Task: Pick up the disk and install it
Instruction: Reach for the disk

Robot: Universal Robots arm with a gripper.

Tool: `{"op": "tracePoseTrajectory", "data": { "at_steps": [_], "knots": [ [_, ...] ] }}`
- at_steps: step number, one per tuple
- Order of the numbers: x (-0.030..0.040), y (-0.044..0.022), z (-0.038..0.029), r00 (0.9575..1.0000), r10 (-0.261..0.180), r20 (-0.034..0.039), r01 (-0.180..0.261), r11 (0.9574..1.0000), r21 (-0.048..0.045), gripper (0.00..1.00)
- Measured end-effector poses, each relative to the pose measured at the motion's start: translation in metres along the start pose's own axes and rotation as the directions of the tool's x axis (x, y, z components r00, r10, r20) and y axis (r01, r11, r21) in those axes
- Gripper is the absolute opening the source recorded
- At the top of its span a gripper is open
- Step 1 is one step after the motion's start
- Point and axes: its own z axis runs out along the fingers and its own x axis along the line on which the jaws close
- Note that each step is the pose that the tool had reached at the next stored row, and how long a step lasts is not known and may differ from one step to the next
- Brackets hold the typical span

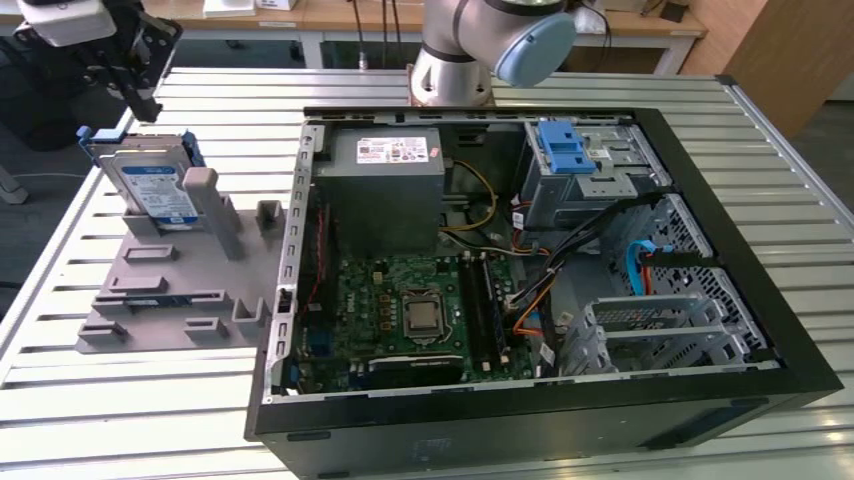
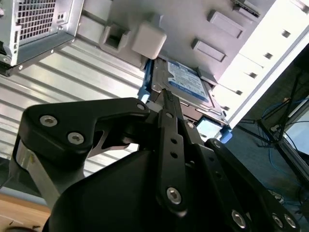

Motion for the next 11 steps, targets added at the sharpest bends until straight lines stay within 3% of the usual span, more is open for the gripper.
{"op": "tracePoseTrajectory", "data": {
  "at_steps": [11],
  "knots": [
    [0.0419,0.0013,0.0065,1.0,0.0,-0.0028,0.0,1.0,0.0014,0.11]
  ]
}}
